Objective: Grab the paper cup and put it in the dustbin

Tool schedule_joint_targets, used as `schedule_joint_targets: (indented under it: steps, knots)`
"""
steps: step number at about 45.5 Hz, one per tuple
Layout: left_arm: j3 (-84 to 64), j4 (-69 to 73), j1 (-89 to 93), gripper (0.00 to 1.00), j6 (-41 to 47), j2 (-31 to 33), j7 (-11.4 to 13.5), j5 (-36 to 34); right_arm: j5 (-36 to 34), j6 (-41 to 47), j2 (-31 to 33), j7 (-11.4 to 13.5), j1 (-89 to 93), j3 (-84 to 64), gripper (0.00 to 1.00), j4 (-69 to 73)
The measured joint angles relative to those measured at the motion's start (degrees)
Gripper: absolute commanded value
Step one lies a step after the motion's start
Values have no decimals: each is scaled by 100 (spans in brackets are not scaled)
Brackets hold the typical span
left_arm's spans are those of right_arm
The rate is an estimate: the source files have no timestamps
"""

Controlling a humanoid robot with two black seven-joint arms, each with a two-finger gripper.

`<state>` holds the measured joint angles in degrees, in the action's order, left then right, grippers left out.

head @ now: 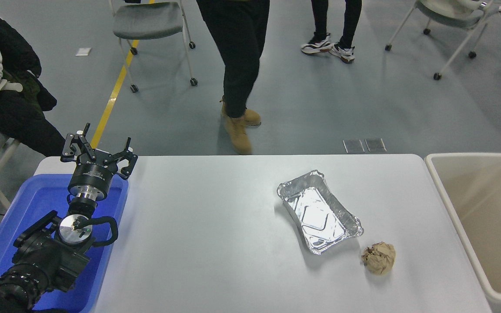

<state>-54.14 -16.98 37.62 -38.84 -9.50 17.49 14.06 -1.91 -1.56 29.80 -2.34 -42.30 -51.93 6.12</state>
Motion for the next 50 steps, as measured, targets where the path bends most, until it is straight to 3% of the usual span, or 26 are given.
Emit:
schedule_joint_targets:
  steps: [6,12,17,21,38,50]
  knots:
    - [0,2,0,99,5,-1,0,0,-2,-107,-136,34,274,229,1,-103]
    - [0,2,0,99,7,0,0,-1,8,-177,-217,45,427,401,27,-173]
    - [0,2,0,99,7,0,0,-1,13,-211,-252,51,493,485,75,-205]
    - [0,2,0,99,7,0,0,0,12,-233,-261,51,518,522,98,-223]
    - [0,2,0,99,8,0,0,0,-3,-213,-232,42,332,541,100,-13]
    - [0,2,0,99,8,0,0,-1,22,-177,125,41,-1012,238,100,986]
